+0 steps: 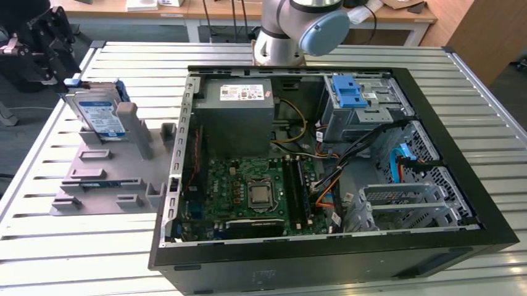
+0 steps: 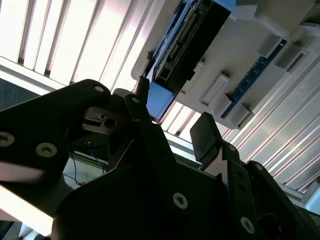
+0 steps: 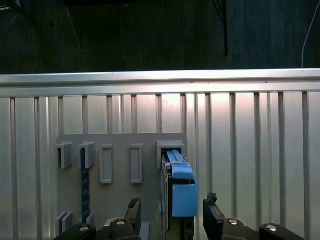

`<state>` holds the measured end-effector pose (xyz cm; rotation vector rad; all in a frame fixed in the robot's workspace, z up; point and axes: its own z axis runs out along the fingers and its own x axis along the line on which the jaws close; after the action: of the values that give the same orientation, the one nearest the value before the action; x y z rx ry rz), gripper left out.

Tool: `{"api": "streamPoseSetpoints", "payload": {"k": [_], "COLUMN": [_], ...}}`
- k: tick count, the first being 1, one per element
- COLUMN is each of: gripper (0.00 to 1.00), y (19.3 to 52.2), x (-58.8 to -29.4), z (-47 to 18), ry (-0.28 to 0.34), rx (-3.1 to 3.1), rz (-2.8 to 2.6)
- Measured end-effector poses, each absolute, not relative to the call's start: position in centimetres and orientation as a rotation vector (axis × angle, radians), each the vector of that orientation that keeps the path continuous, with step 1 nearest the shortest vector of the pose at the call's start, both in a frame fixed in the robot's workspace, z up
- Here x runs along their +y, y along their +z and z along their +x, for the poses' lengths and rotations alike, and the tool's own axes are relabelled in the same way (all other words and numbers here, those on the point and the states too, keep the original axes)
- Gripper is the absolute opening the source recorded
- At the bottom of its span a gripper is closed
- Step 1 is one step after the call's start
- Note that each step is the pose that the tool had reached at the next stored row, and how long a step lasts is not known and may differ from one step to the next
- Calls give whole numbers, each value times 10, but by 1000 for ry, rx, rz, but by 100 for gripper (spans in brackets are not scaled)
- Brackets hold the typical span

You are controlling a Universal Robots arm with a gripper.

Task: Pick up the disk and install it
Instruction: 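Pick up the disk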

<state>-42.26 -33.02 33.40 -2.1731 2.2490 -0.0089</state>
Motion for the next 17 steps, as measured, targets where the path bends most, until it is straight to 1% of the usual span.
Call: {"api": "streamPoseSetpoints", "payload": {"k": [8,17], "gripper": [60,60], "y": [328,318], "x": [-328,-327], "z": [-424,-425], "ry": [-11,-28], "rx": [2249,2264], "rz": [-2173,-2165]}}
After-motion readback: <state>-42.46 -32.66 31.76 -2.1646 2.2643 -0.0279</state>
